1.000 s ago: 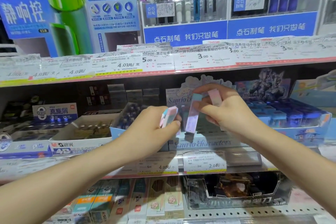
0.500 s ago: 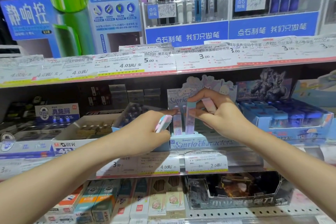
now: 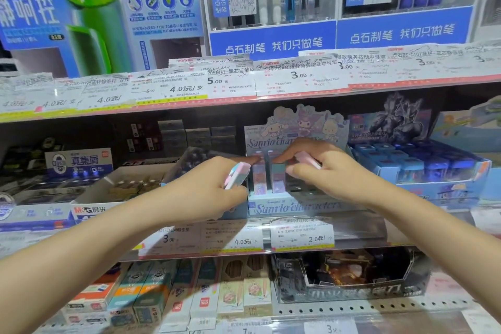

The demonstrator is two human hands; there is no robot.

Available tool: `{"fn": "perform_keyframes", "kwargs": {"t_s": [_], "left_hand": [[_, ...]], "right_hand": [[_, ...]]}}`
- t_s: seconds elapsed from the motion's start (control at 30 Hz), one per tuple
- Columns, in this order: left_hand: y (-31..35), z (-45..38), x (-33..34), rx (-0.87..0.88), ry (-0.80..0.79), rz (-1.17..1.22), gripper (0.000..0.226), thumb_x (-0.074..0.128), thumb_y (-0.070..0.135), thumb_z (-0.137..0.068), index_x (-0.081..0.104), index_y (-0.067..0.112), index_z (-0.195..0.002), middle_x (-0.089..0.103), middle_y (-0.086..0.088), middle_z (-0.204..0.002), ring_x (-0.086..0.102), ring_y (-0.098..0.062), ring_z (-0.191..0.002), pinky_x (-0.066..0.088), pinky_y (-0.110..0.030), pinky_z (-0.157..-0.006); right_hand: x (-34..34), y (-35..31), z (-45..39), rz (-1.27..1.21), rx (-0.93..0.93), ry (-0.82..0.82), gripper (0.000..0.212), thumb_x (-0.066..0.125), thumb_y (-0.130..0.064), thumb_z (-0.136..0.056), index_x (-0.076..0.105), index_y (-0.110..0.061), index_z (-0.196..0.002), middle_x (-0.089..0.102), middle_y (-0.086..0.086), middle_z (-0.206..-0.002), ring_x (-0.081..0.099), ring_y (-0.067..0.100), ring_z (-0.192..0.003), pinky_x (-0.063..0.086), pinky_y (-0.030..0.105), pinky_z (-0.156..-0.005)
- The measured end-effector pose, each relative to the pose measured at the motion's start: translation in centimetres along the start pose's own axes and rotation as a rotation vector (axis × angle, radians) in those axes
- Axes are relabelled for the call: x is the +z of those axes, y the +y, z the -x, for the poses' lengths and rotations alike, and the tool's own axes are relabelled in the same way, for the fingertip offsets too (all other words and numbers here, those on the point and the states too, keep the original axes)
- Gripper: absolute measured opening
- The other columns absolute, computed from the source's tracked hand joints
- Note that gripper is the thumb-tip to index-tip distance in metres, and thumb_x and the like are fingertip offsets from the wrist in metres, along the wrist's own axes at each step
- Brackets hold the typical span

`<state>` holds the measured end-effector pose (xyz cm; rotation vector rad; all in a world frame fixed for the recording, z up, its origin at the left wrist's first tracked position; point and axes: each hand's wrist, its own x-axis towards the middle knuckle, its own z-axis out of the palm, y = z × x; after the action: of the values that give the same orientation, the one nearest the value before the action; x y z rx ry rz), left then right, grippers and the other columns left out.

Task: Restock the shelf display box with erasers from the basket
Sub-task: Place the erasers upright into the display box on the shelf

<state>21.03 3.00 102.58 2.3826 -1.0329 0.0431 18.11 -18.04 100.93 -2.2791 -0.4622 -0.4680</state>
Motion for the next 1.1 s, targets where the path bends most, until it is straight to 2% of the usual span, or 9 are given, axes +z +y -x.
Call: {"fn": "perform_keyframes", "kwargs": {"t_s": [0.07, 0.17, 0.4, 0.5, 0.57, 0.7, 0.8, 0.9, 1.1], "left_hand": [[0.2, 0.0, 0.1, 0.049, 0.094, 0.013, 0.021, 0.051, 0.014, -0.087, 0.051, 0.015, -0.066, 0.037, 0.005, -0.049, 0.030, -0.007, -0.044, 0.029, -0.027, -0.050], [1.1, 0.1, 0.5, 0.160, 0.251, 0.022, 0.029, 0.050, 0.018, -0.086, 0.048, 0.025, -0.057, 0.044, 0.005, -0.050, 0.035, -0.010, -0.049, 0.028, -0.025, -0.049], [2.4, -0.2, 2.3, 0.160, 0.205, 0.342, 0.024, 0.060, 0.022, -0.085, 0.058, 0.007, -0.065, 0.049, 0.009, -0.049, 0.039, -0.002, -0.046, 0.031, -0.013, -0.047], [3.1, -0.7, 3.1, 0.110, 0.173, 0.513, 0.024, 0.066, 0.016, -0.085, 0.060, 0.000, -0.067, 0.049, 0.011, -0.047, 0.038, -0.001, -0.043, 0.029, -0.010, -0.043], [3.5, -1.1, 3.7, 0.125, 0.164, 0.530, 0.038, 0.069, 0.025, -0.083, 0.055, -0.009, -0.072, 0.047, -0.006, -0.059, 0.038, -0.010, -0.052, 0.029, -0.019, -0.048], [3.6, -1.4, 4.0, 0.099, 0.184, 0.543, 0.028, 0.068, 0.021, -0.083, 0.055, 0.004, -0.063, 0.048, -0.005, -0.061, 0.041, -0.011, -0.056, 0.033, -0.022, -0.053], [3.3, -1.5, 3.8, 0.049, 0.192, 0.543, 0.020, 0.065, 0.017, -0.081, 0.056, 0.006, -0.066, 0.047, -0.005, -0.061, 0.040, -0.014, -0.057, 0.031, -0.028, -0.056], [3.1, -1.5, 3.4, 0.023, 0.186, 0.523, 0.020, 0.061, 0.012, -0.085, 0.057, 0.011, -0.066, 0.044, -0.006, -0.060, 0.037, -0.015, -0.056, 0.029, -0.026, -0.053], [2.5, -1.5, 2.3, 0.102, 0.157, 0.335, 0.031, 0.062, 0.023, -0.085, 0.060, -0.003, -0.070, 0.053, -0.020, -0.060, 0.043, -0.015, -0.053, 0.033, -0.027, -0.053]], "right_hand": [[0.0, -0.5, 0.1, -0.410, 0.127, -0.021, 0.019, 0.048, -0.015, -0.080, 0.061, -0.013, -0.093, 0.045, -0.006, -0.067, 0.041, 0.002, -0.044, 0.029, 0.014, -0.042], [0.1, -1.1, 0.4, -0.898, 0.228, -0.016, 0.020, 0.038, -0.011, -0.073, 0.054, -0.002, -0.083, 0.043, 0.000, -0.061, 0.034, 0.007, -0.041, 0.023, 0.016, -0.035], [0.7, -2.1, 1.0, -1.069, 0.242, -0.047, 0.024, 0.031, -0.011, -0.096, 0.044, -0.010, -0.076, 0.044, 0.003, -0.063, 0.043, 0.014, -0.057, 0.042, 0.019, -0.049], [1.6, -2.6, 1.1, -1.027, 0.237, 0.061, 0.027, 0.033, -0.017, -0.097, 0.046, -0.009, -0.075, 0.047, 0.007, -0.068, 0.048, 0.015, -0.061, 0.046, 0.021, -0.057], [2.0, -2.8, 1.2, -0.897, 0.251, 0.130, 0.028, 0.037, -0.024, -0.096, 0.051, -0.008, -0.078, 0.058, 0.009, -0.073, 0.056, 0.018, -0.069, 0.047, 0.025, -0.064], [1.8, -2.8, 1.1, -0.782, 0.195, 0.082, 0.028, 0.037, -0.028, -0.097, 0.057, -0.011, -0.085, 0.066, 0.010, -0.078, 0.062, 0.013, -0.068, 0.048, 0.019, -0.057], [1.1, -2.4, 1.2, -0.772, 0.170, 0.075, 0.034, 0.041, -0.023, -0.095, 0.058, 0.004, -0.103, 0.067, 0.012, -0.085, 0.062, 0.015, -0.070, 0.052, 0.020, -0.060], [0.3, -1.9, 1.5, -0.646, 0.060, 0.120, 0.020, 0.056, -0.016, -0.088, 0.057, -0.010, -0.107, 0.066, -0.005, -0.074, 0.060, 0.002, -0.062, 0.046, 0.012, -0.057], [-1.6, -1.3, 0.7, -0.138, -0.084, 0.248, 0.025, 0.062, -0.007, -0.083, 0.054, -0.022, -0.101, 0.052, 0.008, -0.066, 0.046, 0.009, -0.062, 0.036, 0.019, -0.063]]}}
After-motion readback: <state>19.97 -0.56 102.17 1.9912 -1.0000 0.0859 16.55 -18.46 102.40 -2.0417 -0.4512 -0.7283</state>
